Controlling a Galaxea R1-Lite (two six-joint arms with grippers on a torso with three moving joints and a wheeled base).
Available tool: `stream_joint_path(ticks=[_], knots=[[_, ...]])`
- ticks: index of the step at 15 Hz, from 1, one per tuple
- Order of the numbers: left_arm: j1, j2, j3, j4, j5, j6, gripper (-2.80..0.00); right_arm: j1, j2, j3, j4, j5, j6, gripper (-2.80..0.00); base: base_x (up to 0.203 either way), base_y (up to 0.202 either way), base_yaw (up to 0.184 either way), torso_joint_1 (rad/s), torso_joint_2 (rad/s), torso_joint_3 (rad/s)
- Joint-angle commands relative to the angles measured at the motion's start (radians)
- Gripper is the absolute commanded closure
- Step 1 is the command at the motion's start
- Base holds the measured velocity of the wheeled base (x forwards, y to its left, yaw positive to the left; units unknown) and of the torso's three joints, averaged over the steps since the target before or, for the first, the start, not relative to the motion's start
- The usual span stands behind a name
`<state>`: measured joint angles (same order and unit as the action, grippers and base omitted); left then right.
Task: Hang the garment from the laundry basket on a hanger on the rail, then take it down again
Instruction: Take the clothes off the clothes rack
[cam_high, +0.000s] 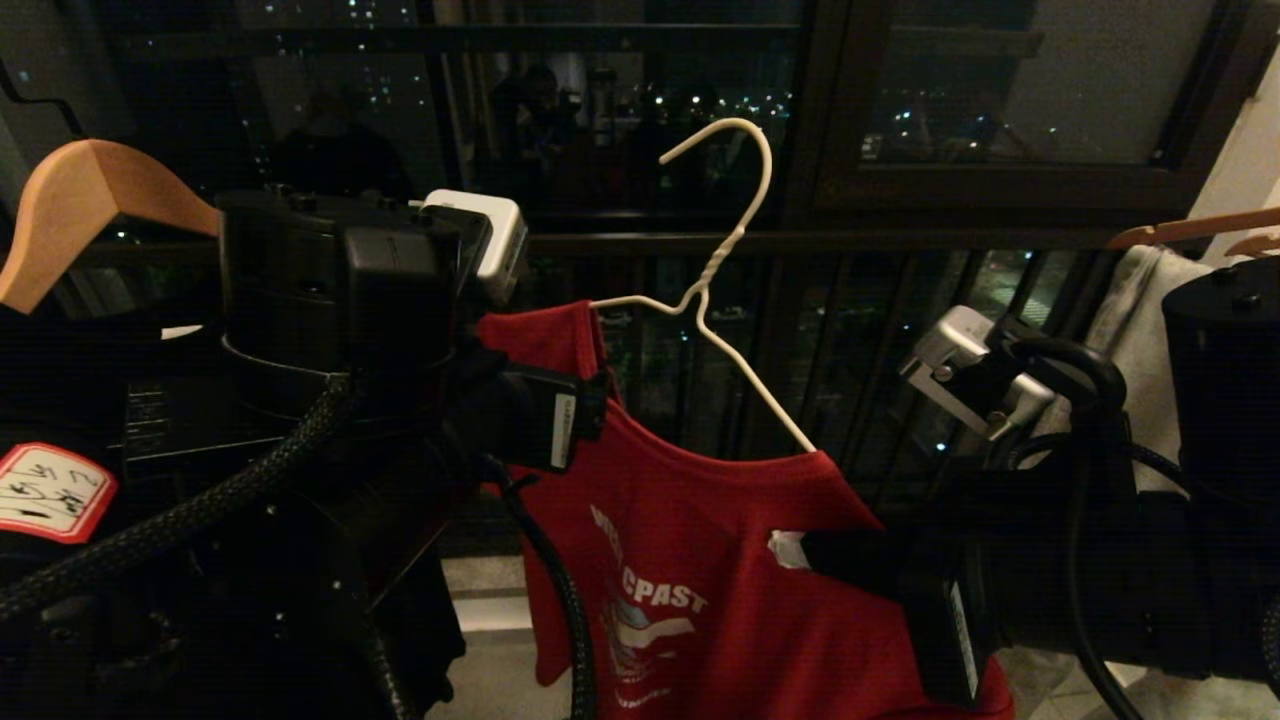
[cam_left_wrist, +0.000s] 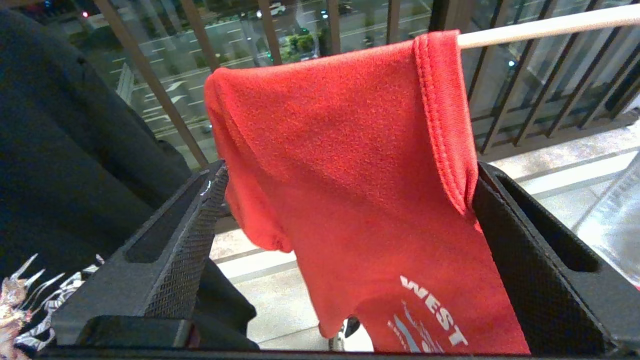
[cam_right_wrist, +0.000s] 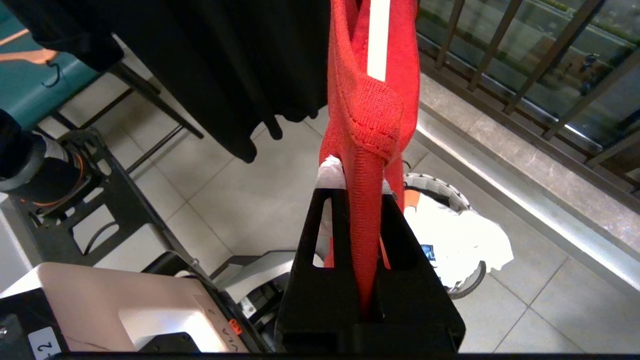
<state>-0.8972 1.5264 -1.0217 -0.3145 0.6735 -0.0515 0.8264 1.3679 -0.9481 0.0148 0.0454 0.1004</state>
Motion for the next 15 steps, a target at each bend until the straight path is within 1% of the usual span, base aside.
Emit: stream_joint_path(ticks=[1, 4, 6, 7, 8, 13, 15], knots=[[0.0, 0.007, 0.0, -0.003, 0.006, -0.001, -2.8, 0.0, 0.0, 0.0, 0.001, 0.001, 0.001, 0.0, 0.0, 0.0, 0.0, 0.0, 0.0, 0.0], [-0.004, 0.006, -0.005, -0.011, 0.001, -0.011, -2.8, 0.0, 0.0, 0.002, 0.001, 0.001, 0.001, 0.0, 0.0, 0.0, 0.0, 0.0, 0.0, 0.0], [-0.037, 0.004, 0.003, -0.078, -0.007, -0.018, -2.8, 0.0, 0.002, 0.002, 0.001, 0.001, 0.001, 0.0, 0.0, 0.0, 0.0, 0.0, 0.0, 0.0], [-0.042, 0.007, 0.009, -0.12, -0.008, -0.018, -2.8, 0.001, 0.0, 0.002, 0.001, 0.001, 0.001, 0.0, 0.0, 0.0, 0.0, 0.0, 0.0, 0.0], [-0.043, 0.014, 0.011, -0.13, -0.009, -0.018, -2.8, 0.002, 0.0, 0.002, 0.001, 0.001, 0.0, 0.0, 0.0, 0.0, 0.0, 0.0, 0.0, 0.0], [-0.031, 0.063, 0.008, -0.137, 0.003, -0.02, -2.8, 0.011, -0.011, 0.003, 0.002, 0.001, -0.001, 0.0, 0.0, 0.0, 0.0, 0.0, 0.0, 0.0], [-0.025, 0.058, 0.007, -0.146, 0.008, -0.019, -2.8, 0.012, -0.012, 0.002, 0.002, 0.001, -0.001, 0.0, 0.0, 0.0, 0.0, 0.0, 0.0, 0.0]])
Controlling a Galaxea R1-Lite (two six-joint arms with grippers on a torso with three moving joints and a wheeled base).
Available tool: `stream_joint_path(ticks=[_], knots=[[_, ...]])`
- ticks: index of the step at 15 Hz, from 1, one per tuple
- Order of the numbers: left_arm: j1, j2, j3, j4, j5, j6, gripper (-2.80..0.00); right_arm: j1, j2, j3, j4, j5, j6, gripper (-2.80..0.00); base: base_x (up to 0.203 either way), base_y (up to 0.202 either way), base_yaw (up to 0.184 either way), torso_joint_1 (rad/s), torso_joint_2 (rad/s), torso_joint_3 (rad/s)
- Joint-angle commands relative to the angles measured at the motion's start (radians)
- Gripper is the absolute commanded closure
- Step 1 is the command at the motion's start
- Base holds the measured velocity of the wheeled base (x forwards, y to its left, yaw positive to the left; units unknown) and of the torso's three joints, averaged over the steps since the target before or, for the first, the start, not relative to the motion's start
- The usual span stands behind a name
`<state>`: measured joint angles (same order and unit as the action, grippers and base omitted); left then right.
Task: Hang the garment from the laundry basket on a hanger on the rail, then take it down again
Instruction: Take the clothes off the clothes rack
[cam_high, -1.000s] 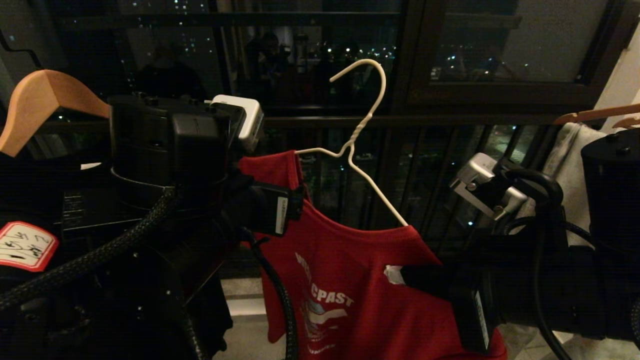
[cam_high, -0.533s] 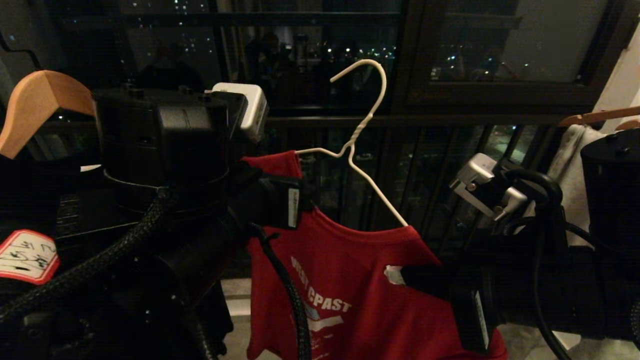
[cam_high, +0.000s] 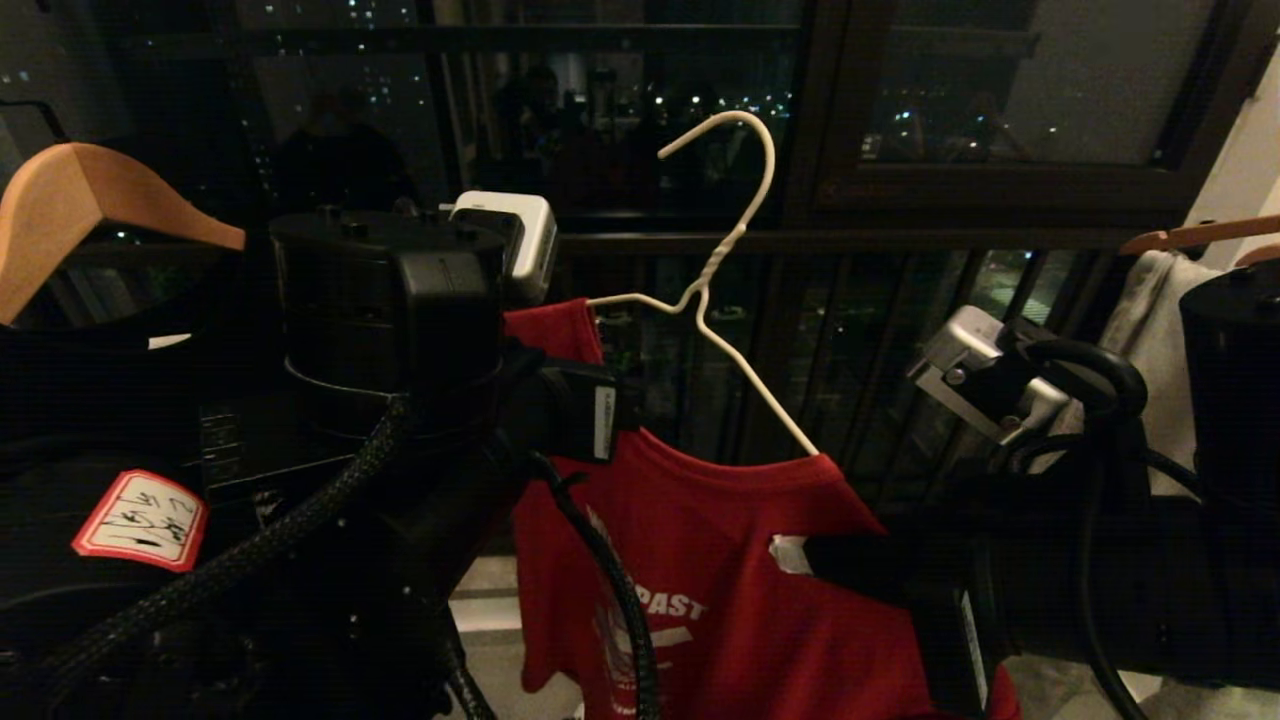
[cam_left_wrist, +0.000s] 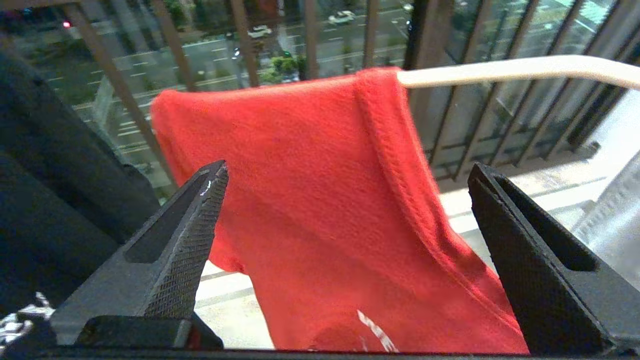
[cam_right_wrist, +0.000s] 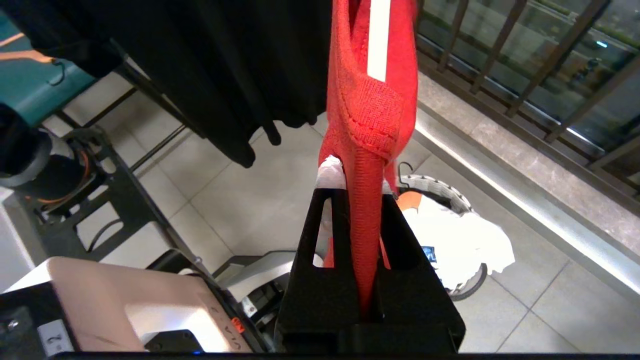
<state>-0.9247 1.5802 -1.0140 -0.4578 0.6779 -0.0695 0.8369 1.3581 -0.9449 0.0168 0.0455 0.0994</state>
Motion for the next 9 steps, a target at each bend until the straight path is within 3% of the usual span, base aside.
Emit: stream_joint_path(ticks=[1, 3, 9], knots=[[0.002, -0.003, -0.001, -0.003, 0.01, 0.0, -2.8, 0.001, -0.002, -0.002, -0.001, -0.002, 0.0, 0.0, 0.0, 0.0, 0.0, 0.0, 0.0, 0.0], [0.014, 0.001, -0.007, -0.004, 0.047, 0.008, -2.8, 0.001, -0.001, -0.003, -0.001, -0.031, 0.0, 0.0, 0.0, 0.0, 0.0, 0.0, 0.0, 0.0], [0.024, -0.002, -0.009, -0.002, 0.049, 0.01, -2.8, 0.001, 0.001, -0.006, -0.001, -0.033, 0.002, 0.0, 0.0, 0.0, 0.0, 0.0, 0.0, 0.0]])
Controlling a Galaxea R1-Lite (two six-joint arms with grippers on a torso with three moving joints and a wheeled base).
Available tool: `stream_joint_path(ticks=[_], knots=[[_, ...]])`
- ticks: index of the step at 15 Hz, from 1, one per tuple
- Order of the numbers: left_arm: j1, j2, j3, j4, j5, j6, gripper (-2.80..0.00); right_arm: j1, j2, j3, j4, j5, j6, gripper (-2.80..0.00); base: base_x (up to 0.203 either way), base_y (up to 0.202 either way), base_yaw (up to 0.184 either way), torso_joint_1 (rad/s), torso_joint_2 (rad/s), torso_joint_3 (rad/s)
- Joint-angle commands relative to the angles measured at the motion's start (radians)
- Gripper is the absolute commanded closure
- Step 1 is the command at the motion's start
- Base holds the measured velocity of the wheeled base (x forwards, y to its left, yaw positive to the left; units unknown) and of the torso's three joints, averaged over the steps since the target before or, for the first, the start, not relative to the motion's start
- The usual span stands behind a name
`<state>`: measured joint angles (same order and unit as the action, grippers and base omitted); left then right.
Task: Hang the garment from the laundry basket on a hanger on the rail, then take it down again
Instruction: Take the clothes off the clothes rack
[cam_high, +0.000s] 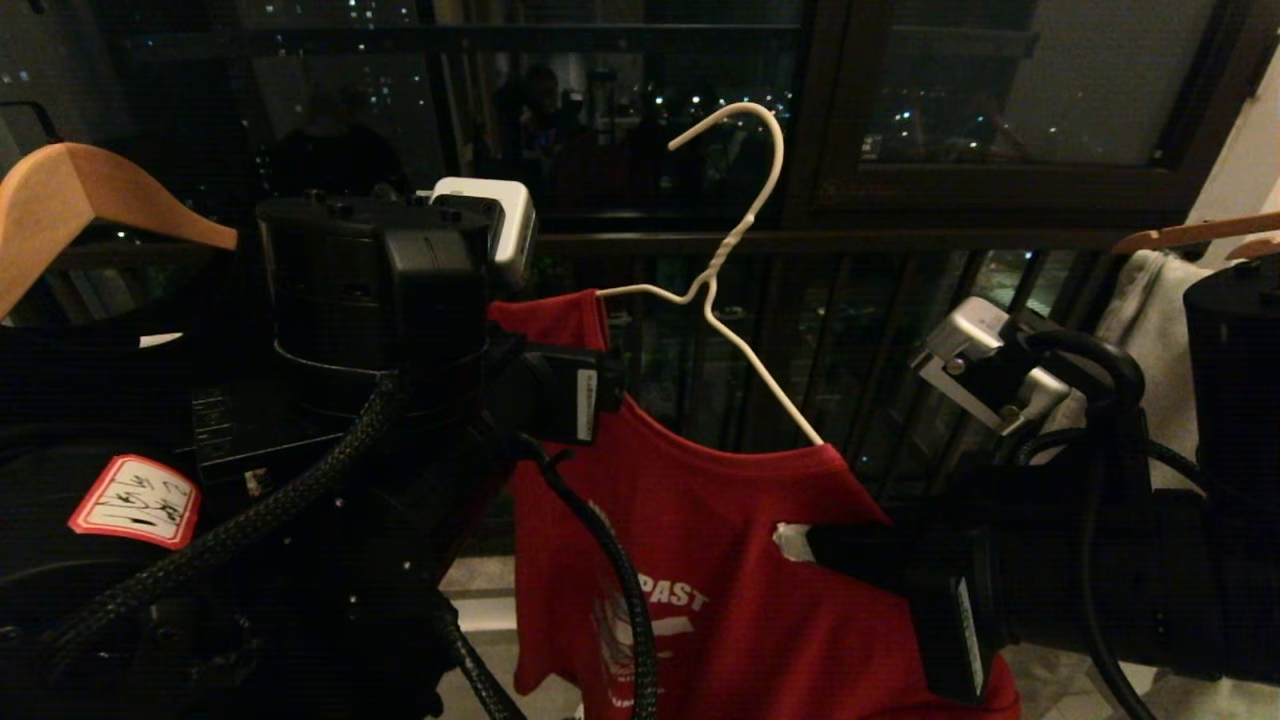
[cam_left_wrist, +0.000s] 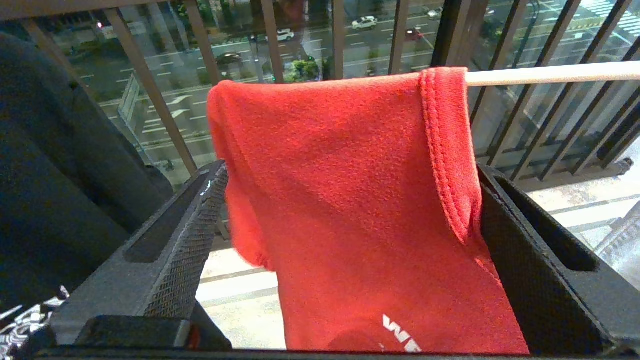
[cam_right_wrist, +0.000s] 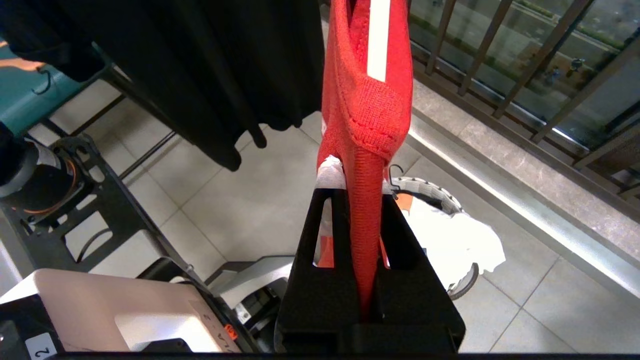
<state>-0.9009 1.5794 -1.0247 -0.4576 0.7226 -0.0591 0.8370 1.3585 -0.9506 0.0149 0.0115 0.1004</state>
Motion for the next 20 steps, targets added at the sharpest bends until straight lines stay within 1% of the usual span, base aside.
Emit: stream_joint_path(ticks=[1, 2, 3, 12, 15, 20], knots=[[0.0, -0.001, 0.002, -0.003, 0.005, -0.001, -2.8, 0.001, 0.001, 0.0, -0.001, 0.001, 0.001, 0.0, 0.0, 0.0, 0.0, 0.0, 0.0, 0.0], [0.0, -0.001, 0.002, -0.003, 0.005, -0.001, -2.8, -0.001, 0.001, 0.0, 0.0, 0.001, 0.001, 0.0, 0.0, 0.0, 0.0, 0.0, 0.0, 0.0], [0.0, -0.002, 0.002, -0.003, 0.005, -0.001, 0.0, -0.001, 0.001, 0.0, 0.0, 0.001, 0.001, 0.0, 0.0, 0.0, 0.0, 0.0, 0.0, 0.0], [0.0, -0.009, 0.003, -0.003, 0.006, 0.009, 0.0, -0.007, 0.001, -0.003, -0.001, -0.001, 0.001, 0.0, 0.0, 0.0, 0.0, 0.0, 0.0, 0.0], [0.024, -0.03, -0.002, -0.003, 0.005, 0.022, 0.0, -0.013, 0.002, -0.003, 0.0, -0.001, 0.001, 0.0, 0.0, 0.0, 0.0, 0.0, 0.0, 0.0], [0.099, -0.047, -0.03, -0.003, 0.002, 0.039, 0.0, -0.015, 0.004, -0.002, 0.0, -0.002, -0.001, 0.0, 0.0, 0.0, 0.0, 0.0, 0.0, 0.0]])
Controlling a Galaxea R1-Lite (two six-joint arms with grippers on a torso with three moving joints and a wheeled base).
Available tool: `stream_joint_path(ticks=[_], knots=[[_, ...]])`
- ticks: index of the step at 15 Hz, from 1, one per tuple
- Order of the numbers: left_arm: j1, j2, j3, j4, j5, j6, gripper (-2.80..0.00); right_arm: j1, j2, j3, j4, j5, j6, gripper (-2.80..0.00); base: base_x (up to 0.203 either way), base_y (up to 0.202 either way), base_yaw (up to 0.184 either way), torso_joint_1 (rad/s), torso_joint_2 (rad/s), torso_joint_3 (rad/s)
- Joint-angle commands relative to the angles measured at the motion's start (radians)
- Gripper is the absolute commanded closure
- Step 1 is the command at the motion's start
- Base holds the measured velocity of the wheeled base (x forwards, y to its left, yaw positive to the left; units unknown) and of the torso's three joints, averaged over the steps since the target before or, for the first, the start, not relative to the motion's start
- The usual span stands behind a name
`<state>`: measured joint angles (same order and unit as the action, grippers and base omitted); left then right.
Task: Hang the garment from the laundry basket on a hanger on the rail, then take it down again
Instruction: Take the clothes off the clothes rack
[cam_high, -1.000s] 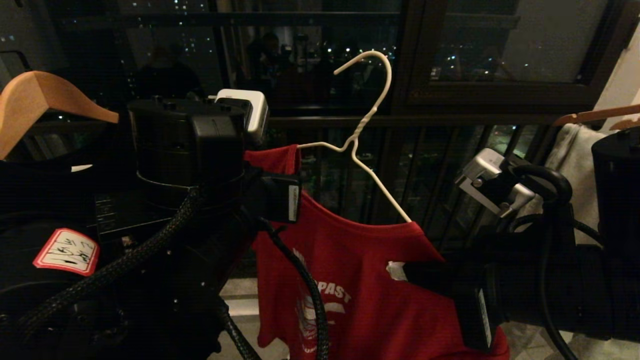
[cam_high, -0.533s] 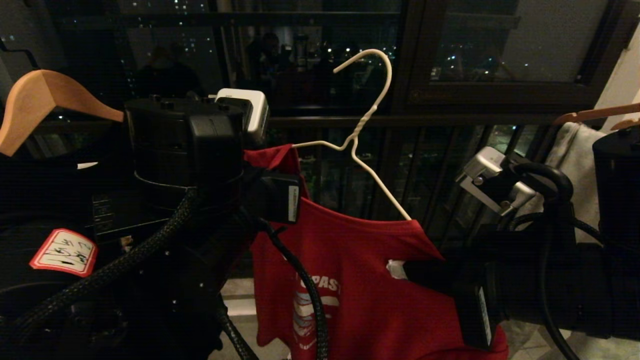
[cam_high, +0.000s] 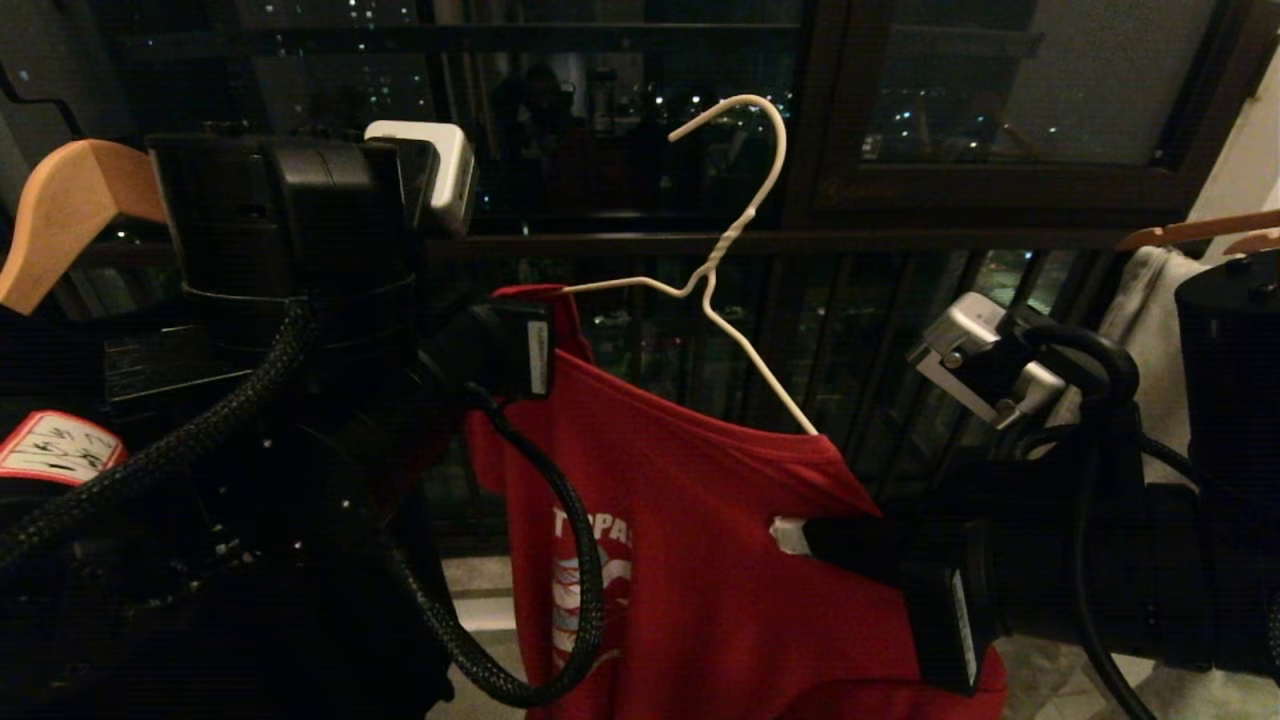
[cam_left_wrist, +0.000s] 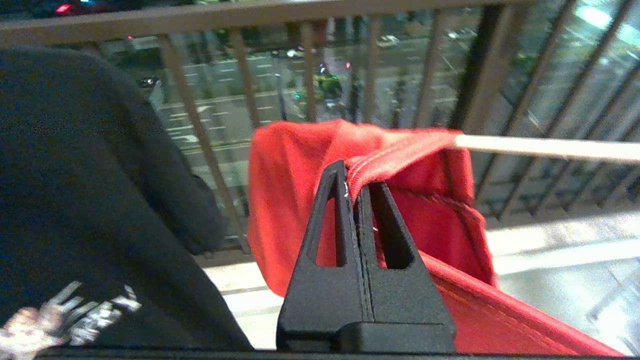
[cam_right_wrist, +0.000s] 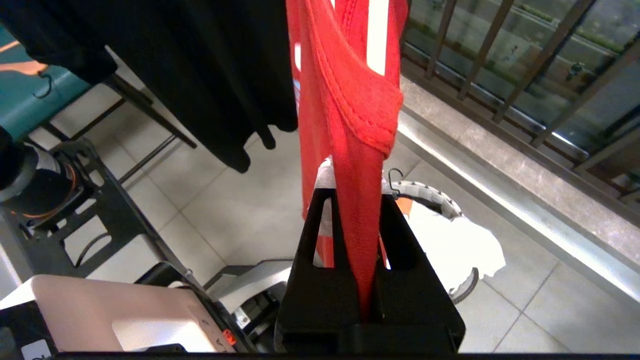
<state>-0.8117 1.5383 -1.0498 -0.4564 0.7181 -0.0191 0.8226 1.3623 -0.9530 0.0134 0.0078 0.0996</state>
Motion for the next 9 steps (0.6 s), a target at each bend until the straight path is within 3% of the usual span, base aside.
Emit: stream_joint_path(ticks=[1, 9], knots=[[0.033, -0.005, -0.01, -0.003, 0.004, 0.0, 0.0, 0.0, 0.001, 0.0, 0.002, -0.009, 0.002, 0.0, 0.0, 0.0, 0.0, 0.0, 0.0, 0.0], [0.146, -0.002, -0.051, 0.01, -0.003, 0.023, 0.0, -0.002, 0.001, 0.0, 0.002, -0.023, 0.0, 0.0, 0.0, 0.0, 0.0, 0.0, 0.0, 0.0]])
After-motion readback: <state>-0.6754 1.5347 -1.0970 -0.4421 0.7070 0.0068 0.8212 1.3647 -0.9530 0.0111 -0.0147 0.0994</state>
